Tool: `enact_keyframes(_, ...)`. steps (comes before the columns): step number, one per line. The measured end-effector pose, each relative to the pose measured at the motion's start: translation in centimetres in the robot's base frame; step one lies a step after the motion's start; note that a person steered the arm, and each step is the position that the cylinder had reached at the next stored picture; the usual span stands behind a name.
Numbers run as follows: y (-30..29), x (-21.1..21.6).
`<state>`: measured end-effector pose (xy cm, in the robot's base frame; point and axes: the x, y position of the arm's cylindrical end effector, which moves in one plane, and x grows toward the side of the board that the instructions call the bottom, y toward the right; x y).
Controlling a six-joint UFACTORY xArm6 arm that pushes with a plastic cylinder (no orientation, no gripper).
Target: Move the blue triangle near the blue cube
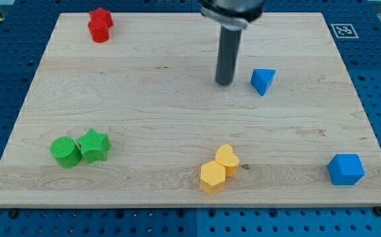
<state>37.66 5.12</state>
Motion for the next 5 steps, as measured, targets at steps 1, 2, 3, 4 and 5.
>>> enact_keyframes(1, 2.5, -2.8)
enact_keyframes(2, 5.9, 0.2)
enact_keyframes(3, 6.9, 3.7)
enact_keyframes(4, 8.9, 4.9)
enact_keyframes(5, 10.7, 5.2)
